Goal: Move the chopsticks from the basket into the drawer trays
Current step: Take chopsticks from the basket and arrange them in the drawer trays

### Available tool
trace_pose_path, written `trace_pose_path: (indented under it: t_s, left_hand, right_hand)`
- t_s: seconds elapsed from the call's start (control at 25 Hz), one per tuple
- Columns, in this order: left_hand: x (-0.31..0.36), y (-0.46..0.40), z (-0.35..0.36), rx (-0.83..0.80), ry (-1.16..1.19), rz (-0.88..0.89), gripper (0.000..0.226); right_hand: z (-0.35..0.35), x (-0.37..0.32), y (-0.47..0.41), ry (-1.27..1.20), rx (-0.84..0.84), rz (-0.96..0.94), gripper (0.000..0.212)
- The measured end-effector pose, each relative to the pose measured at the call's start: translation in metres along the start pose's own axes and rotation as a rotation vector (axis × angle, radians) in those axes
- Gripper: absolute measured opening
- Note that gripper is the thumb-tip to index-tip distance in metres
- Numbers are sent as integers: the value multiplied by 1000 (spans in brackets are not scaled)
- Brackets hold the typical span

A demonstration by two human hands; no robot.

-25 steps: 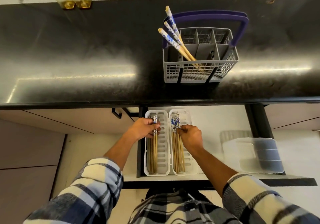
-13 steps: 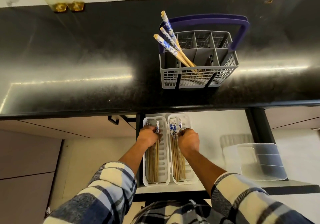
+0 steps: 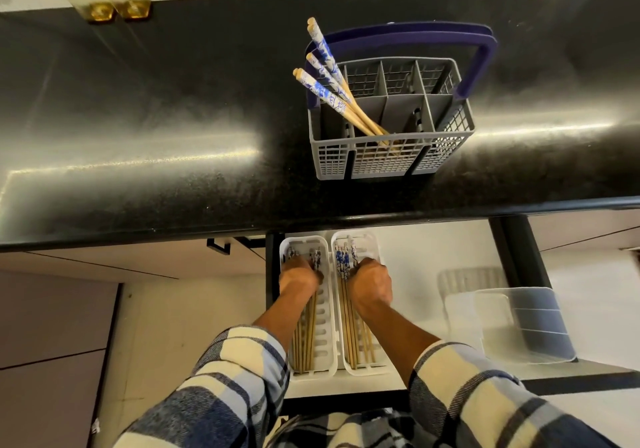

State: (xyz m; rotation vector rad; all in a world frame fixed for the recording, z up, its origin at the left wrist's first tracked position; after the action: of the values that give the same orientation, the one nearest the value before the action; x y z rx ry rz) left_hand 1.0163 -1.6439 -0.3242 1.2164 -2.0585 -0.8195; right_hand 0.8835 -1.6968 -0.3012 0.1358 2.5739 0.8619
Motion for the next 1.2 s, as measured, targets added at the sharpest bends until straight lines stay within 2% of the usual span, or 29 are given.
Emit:
trace_pose_path:
  t_s: [0.28,0.44,0.56,0.68,0.88,0.96,1.04,1.2]
  left_hand:
    - [-4,8,-1,102,-250,32,31]
    - [2,20,0,139,-328,103,28]
    - [4,30,-3,199,-294,158,22]
    - [1,40,5,214,-429,275,19]
    - [-13,40,12,306,-590,449,62]
    - [-21,43,15,295,-623,539,72]
    - [-32,46,21,282,-684,617,79]
    - [-58,53,26,166,-822,649,77]
  right_hand:
    - [0,0,1,15,9,6,17]
    - [0,1,2,51,28,-9,18]
    - [1,2,4,98,7,-33,20]
    - [0,1,8,148,-4,-71,21]
    - [0,-4,17,272,-6,-184,32]
    - [-1,-3,21,314,-9,-240,27]
    - [-2,1,26,339,-7,-282,26]
    - [0,15,32,329,-29,-325,33]
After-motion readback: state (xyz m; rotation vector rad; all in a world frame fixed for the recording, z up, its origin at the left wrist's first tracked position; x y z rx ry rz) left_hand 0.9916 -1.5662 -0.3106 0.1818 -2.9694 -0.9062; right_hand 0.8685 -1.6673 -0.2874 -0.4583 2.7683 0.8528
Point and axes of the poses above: each hand's wrist, its own y-axis away from the middle knuckle, its own z-axis out of the palm, x = y × z, the point moved 2 cm from there along -y, towards the middle knuckle, and after that the axes turned 4 degrees about y, right-handed, at the moved point
